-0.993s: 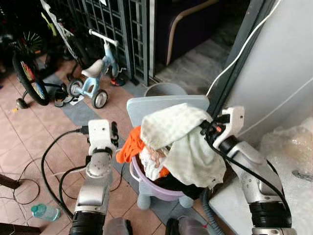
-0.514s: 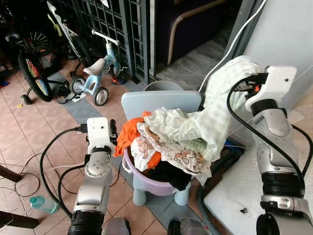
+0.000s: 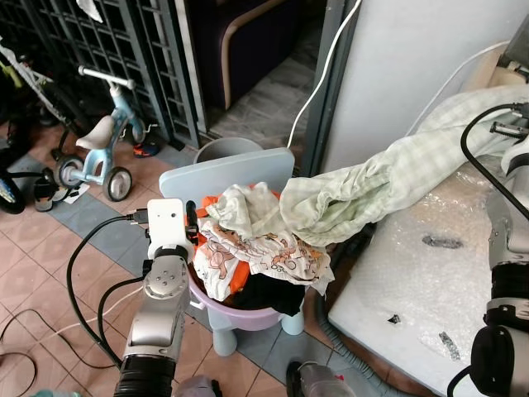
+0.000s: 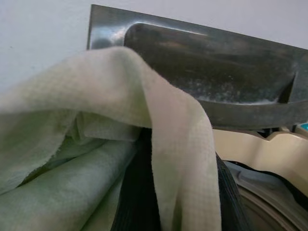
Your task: Clothes washing
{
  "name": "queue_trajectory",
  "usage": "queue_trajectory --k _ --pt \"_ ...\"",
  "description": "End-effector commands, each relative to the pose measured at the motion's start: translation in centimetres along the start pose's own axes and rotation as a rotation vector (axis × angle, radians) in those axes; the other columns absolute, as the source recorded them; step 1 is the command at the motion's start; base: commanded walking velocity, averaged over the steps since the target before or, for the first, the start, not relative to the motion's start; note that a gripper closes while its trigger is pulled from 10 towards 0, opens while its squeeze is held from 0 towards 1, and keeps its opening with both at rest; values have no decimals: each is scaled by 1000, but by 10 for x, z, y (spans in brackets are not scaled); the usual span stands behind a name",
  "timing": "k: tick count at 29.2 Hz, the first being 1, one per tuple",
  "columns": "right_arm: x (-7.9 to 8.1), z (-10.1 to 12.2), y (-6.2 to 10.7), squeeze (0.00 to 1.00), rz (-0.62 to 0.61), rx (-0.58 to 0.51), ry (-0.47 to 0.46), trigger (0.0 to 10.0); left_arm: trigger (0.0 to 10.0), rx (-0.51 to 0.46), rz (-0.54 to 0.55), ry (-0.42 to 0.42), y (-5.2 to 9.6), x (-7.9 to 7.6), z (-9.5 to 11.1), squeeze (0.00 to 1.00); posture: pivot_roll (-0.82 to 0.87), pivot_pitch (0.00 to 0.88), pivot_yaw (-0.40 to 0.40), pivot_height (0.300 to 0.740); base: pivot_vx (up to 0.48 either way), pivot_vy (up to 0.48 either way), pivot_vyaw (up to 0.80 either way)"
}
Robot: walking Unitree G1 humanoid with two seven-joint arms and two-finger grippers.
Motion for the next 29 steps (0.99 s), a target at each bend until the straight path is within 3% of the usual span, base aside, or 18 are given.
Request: queue_trajectory --k 1,8,17,29 --pt "-7 11 -5 0 -42 -44 29 10000 10000 -1 13 -20 0 5 -1 0 -32 56 13 740 0 0 -744" --pt "-20 15 -11 0 -107 -79 91 10000 10000 -5 15 -29 0 7 -2 0 -28 51 13 740 0 -34 -751" --pt "-31 11 -13 0 -157 -74 132 10000 10000 -4 16 -38 0 9 -3 0 -28 49 17 740 0 -290 -760" --pt "-35 3 -14 0 -167 -50 150 10000 10000 4 15 -36 0 8 -5 0 -29 55 17 740 0 -243 -759"
Point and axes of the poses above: a point about 5 cm out from each wrist's last joint towards the gripper, its own y axis pointing back from the gripper into the wrist, its own z axis along the axis of the wrist's last joint, x = y × z, the point moved 6 cm from there along -y, pointing out of the wrist towards the gripper, and after that the axes turned 11 degrees about -y, right-handed, at the moved point
